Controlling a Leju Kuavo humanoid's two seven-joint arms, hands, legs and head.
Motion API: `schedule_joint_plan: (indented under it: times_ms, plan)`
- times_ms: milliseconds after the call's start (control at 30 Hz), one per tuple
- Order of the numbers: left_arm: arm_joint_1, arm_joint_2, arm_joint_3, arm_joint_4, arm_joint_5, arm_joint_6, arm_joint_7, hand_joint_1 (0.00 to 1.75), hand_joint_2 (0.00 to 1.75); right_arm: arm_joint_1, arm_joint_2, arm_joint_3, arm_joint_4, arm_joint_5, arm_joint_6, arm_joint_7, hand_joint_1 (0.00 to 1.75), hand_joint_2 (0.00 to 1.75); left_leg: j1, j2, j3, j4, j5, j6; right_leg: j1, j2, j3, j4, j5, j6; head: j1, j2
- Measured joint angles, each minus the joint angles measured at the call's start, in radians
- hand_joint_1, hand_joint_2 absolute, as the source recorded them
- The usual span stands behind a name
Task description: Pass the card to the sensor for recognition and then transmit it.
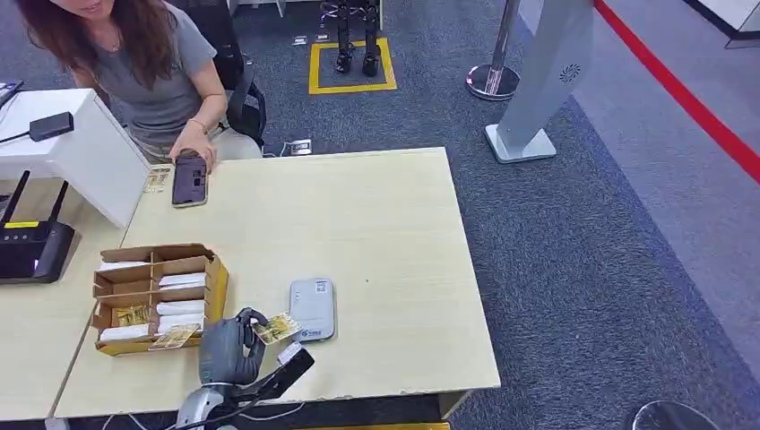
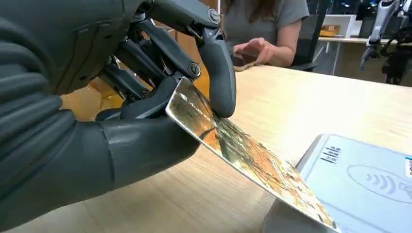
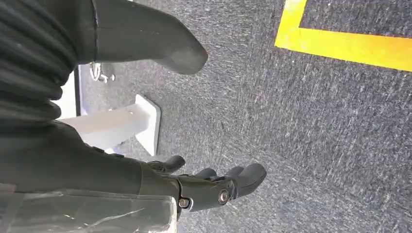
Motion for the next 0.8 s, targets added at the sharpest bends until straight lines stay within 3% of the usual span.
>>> schedule_joint_plan:
  times_ms: [233,500,800]
  plan:
    - [0.003,-0.010,0.000,-0.001,0.014,0.125,-0.072,1.75,1.75,0.002,0.000,0.000,0.000,-0.004,-0.002,-0.001,0.00,1.75,0.000,0.000,0.000,0.000,0.000,0.000,0.000,0.000,0.000,0.000,0.000,0.000,0.000,0.000]
    - [0.038,-0.069,0.067,-0.076,-0.042,0.133,-0.265,1.75,1.75,0.007,0.000,0.000,0.000,-0.005,-0.004,-0.001,0.00,1.75,0.000,0.000,0.000,0.000,0.000,0.000,0.000,0.000,0.000,0.000,0.000,0.000,0.000,0.000]
    - [0.034,-0.082,0.085,-0.073,0.071,0.133,-0.224,1.75,1.75,0.006,0.000,0.002,0.000,-0.004,-0.003,-0.001,0.00,1.75,0.000,0.000,0.000,0.000,0.000,0.000,0.000,0.000,0.000,0.000,0.000,0.000,0.000,0.000]
